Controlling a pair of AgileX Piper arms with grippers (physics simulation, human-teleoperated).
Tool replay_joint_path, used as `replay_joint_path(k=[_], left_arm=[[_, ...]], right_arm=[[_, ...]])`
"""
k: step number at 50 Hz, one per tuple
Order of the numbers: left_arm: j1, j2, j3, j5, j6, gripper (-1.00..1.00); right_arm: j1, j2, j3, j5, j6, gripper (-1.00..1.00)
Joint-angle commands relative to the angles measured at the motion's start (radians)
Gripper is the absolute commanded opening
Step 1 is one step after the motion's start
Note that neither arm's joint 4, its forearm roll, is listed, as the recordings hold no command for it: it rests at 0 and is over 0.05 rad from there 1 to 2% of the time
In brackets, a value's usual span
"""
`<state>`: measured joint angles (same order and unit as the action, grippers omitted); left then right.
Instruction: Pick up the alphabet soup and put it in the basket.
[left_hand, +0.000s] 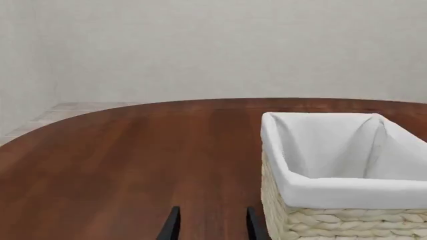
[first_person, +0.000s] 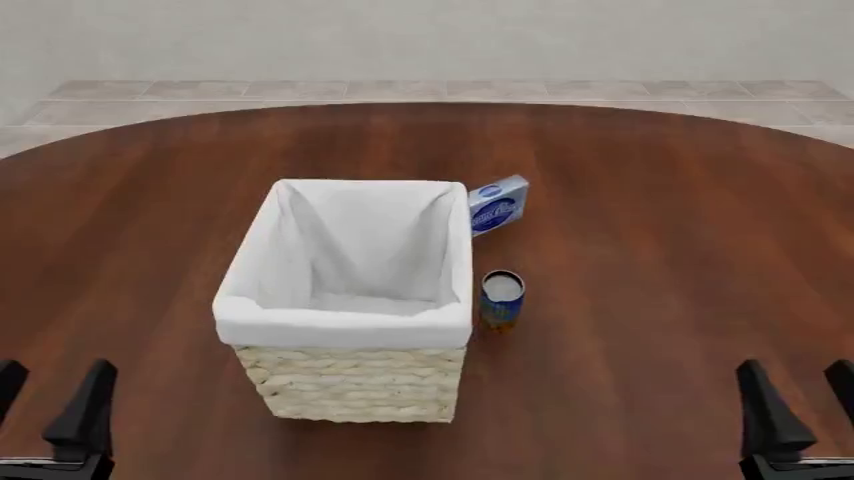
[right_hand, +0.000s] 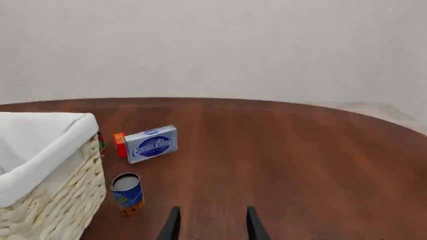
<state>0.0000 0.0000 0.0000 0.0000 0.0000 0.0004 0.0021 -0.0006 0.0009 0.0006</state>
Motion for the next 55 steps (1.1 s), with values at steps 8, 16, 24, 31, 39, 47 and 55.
replay_joint_path(k=[8, 16, 24, 31, 39, 47, 55], left_arm=[[0.000, 0.000, 0.000, 0.000, 0.000, 1.00], [0.000, 0.000, 0.000, 0.000, 0.000, 1.00], [0.000, 0.000, 0.000, 0.000, 0.000, 1.00], [0.000, 0.000, 0.000, 0.000, 0.000, 1.00], [0.000, 0.000, 0.000, 0.000, 0.000, 1.00], [0.000, 0.000, 0.000, 0.000, 0.000, 1.00], [0.000, 0.000, 0.000, 0.000, 0.000, 1.00]], right_arm=[[0.008, 0.003, -0.001, 0.007, 0.006, 1.00], [0.011, 0.002, -0.001, 0.010, 0.010, 1.00], [0.020, 0.003, -0.014, 0.015, -0.003, 1.00], [0.032, 0.058, -0.106, 0.051, -0.053, 1.00], [0.059, 0.090, -0.227, 0.130, -0.069, 1.00], [0.079, 0.184, -0.321, 0.156, -0.083, 1.00], [0.106, 0.303, -0.338, 0.096, -0.056, 1.00]])
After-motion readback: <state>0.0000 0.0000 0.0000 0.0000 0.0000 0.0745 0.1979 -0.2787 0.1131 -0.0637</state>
